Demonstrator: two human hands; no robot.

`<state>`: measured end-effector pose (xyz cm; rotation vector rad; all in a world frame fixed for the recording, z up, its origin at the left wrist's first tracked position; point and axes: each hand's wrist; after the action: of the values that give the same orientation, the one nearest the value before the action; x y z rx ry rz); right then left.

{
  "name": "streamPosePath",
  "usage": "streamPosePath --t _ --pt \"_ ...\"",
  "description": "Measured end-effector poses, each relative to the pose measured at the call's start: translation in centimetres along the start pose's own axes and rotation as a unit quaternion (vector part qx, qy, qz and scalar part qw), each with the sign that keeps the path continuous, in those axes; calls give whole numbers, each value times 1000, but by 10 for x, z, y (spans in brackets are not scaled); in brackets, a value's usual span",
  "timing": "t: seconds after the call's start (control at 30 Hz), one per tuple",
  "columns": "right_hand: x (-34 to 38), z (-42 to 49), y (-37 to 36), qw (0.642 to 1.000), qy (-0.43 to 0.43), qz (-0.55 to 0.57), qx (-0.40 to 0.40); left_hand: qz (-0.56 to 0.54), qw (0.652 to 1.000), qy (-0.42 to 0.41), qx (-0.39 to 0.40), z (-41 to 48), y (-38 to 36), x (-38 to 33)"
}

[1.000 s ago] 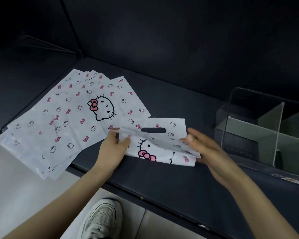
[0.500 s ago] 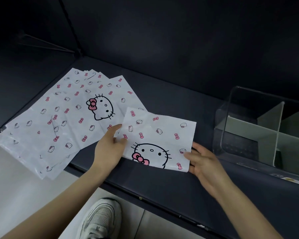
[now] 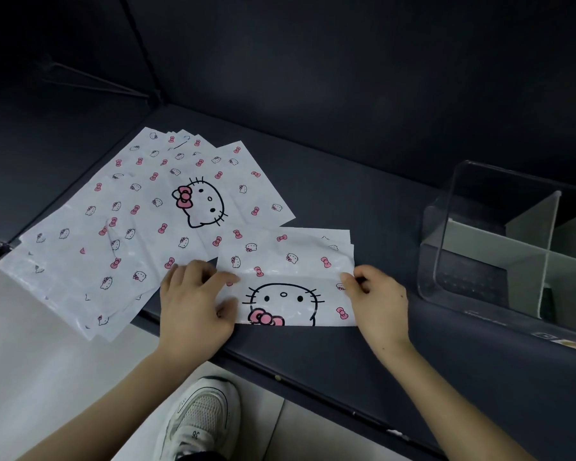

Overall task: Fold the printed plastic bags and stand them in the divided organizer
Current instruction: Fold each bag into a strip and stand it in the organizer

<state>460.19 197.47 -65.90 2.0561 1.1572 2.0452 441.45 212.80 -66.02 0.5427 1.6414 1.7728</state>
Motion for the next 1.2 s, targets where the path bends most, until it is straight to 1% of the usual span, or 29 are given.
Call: streamPosePath --t 0.07,0.13,0.2,0.23,0.3,0.37,0.47,0.7,0.83,0.87,0.9,0.93,0.97,1.0,1.03,1.07,1.1,1.13,1.2 --pt "2 5 -1 1000 -5 -16 7 26 999 -18 -19 1 3 0" --pt "2 9 -3 999 -6 -39 12 34 996 -80 -28 3 4 -3" --pt "2 11 -4 998 -8 -63 17 21 989 -149 -11 3 0 -11" --pt "3 12 -4 997 -11 -70 21 16 986 -165 7 3 -6 -15" --pt "6 15 -4 996 -22 -78 24 25 984 -168 52 2 -18 -23" --pt "8 19 -3 996 -40 -74 27 61 980 -173 76 1 -31 -25" --pt "8 22 -4 996 -59 -61 27 82 978 -178 73 2 -38 -24" --pt "6 23 -4 996 -66 -62 21 95 975 -185 76 7 -38 -23" --pt "12 20 -2 993 -71 -91 34 100 975 -187 74 7 -38 -23" --pt "15 16 -2 990 -60 -127 25 100 975 -185 73 7 -38 -23" --pt "16 10 -1 981 -13 -193 -9 99 975 -183 72 8 -37 -24" --pt "14 4 -1 960 69 -265 -61 98 976 -182 71 8 -37 -25" --pt "11 -5 -3 934 149 -309 -95 95 976 -181 71 8 -37 -25" --pt "7 -13 -5 913 223 -324 -108 91 977 -180 69 8 -37 -26" --pt "2 -21 -10 902 271 -325 -84 87 978 -180 65 9 -37 -26" --pt "-4 -27 -15 899 290 -326 -40 83 978 -180 63 9 -37 -27" --pt "-10 -32 -19 900 288 -328 6 80 978 -181 63 9 -36 -27" --pt "-13 -36 -21 901 281 -329 33 79 978 -182 62 8 -36 -26" --pt "-24 -37 -19 907 264 -326 47 77 978 -182 58 9 -37 -25"
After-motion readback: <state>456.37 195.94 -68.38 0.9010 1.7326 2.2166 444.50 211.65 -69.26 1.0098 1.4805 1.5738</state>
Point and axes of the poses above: each hand's wrist, its own z-axis towards the middle knuckle, its own y-axis out of the back of the hand, x = y × z, and after that the axes turned 12 degrees about z, right-handed
